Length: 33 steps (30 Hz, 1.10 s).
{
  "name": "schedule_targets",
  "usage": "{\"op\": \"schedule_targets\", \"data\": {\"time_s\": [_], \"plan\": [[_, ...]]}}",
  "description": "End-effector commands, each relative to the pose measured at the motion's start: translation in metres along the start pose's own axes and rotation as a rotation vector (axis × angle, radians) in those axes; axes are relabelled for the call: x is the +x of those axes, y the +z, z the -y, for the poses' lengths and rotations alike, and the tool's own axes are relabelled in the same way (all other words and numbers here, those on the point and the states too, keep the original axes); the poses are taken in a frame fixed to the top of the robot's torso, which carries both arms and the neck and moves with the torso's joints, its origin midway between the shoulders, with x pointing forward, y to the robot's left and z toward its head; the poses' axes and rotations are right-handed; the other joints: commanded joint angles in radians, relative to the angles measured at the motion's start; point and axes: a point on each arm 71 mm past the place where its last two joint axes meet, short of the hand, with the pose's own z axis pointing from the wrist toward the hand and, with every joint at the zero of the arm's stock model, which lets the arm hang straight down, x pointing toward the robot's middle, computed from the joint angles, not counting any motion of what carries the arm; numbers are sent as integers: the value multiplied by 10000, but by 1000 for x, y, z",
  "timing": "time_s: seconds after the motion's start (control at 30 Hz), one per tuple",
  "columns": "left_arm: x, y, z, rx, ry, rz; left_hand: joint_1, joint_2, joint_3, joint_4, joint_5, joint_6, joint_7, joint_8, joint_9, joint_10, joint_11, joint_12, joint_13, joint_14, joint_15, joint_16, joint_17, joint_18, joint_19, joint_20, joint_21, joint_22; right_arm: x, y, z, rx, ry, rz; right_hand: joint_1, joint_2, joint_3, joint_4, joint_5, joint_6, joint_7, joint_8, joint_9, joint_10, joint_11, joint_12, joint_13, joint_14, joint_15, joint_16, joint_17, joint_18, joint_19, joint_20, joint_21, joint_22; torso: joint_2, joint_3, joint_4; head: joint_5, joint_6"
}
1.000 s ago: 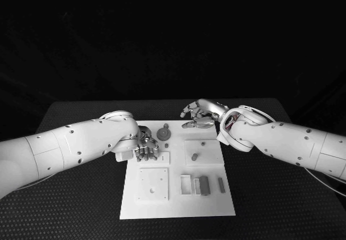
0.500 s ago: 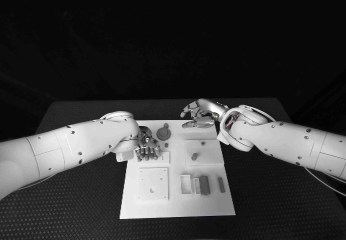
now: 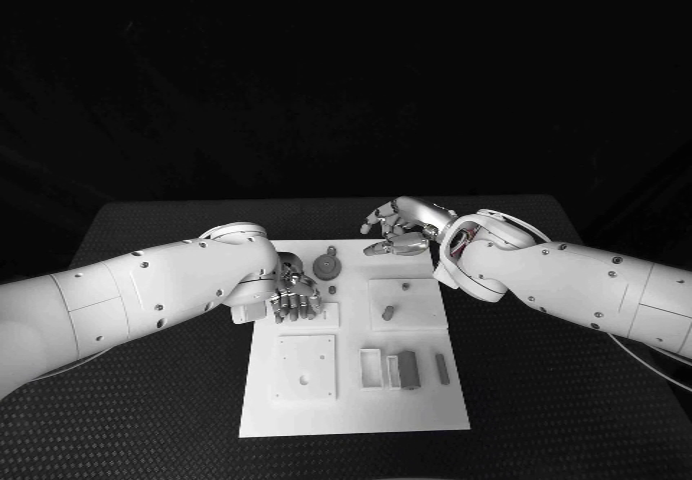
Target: Assemble the parts on the task board
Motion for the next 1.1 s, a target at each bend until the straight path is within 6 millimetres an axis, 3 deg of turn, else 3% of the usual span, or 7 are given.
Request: {"op": "schedule_targets", "data": {"time_s": [0.03,0.17,0.23,0.47,0.9,1.1], "plan": [[1,0,2,177,7,9,-25,-145,-37,46,-82,590,-499,-71,11,-142,-85,50,-12,-54,-48,45,-25,95,65,17,-68,16,1,0,0,-30,8,-121,60,-2,-33,55,24,-116,214,28,-11,-42,1,-26,-12,-66,-19,-49,-16,373,-23,-54,-55,169,-1,-3,3,-6,-3],[1,0,2,187,-1,14,-89,-317,-64,160,-219,598,-503,-88,17,-144,-88,57,-23,-65,-52,73,-65,98,84,11,-102,28,1,0,0,-27,11,-121,58,-3,-35,58,24,-116,214,28,-12,-43,1,-26,-14,-67,-19,-50,-16,373,-23,-53,-56,169,-2,0,0,-4,-1],[1,0,2,197,-8,22,-91,-412,-52,267,-598,605,-508,-107,29,-146,-93,68,-36,-79,-60,110,-111,101,100,5,-146,46,1,0,0,-29,14,-123,57,-4,-36,59,24,-115,214,28,-12,-43,1,-25,-15,-67,-19,-51,-16,373,-23,-53,-57,169,1,1,1,-6,-1],[0,0,1,200,-51,71,-190,-628,-85,487,-1086,629,-519,-124,53,-140,-103,99,-48,-92,-71,186,-176,103,134,-6,-208,84,1,0,0,-23,19,-119,53,-5,-39,63,24,-113,214,30,-12,-44,1,-24,-17,-67,-19,-52,-16,373,-24,-52,-58,170,1,-2,1,-7,-9],[-2,-9,-8,311,-314,105,-398,-891,-186,718,-1156,616,-515,-135,90,-160,-100,116,-49,-130,-74,244,-216,108,148,-9,-261,123,-1,0,4,87,31,-52,45,-11,-46,72,24,-115,214,29,-14,-46,1,-23,-22,-68,-19,-54,-17,373,-24,-50,-62,170,-24,5,14,11,104],[-19,-18,-12,348,-590,449,-395,-955,-175,750,-1158,547,-489,-170,97,-230,-75,87,-62,-203,-62,233,-241,103,96,3,-312,130,-2,0,7,178,47,-28,44,-11,-47,76,25,-117,214,28,-16,-46,1,-22,-23,-68,-19,-55,-17,373,-24,-50,-63,170,-15,7,7,34,207]]}}
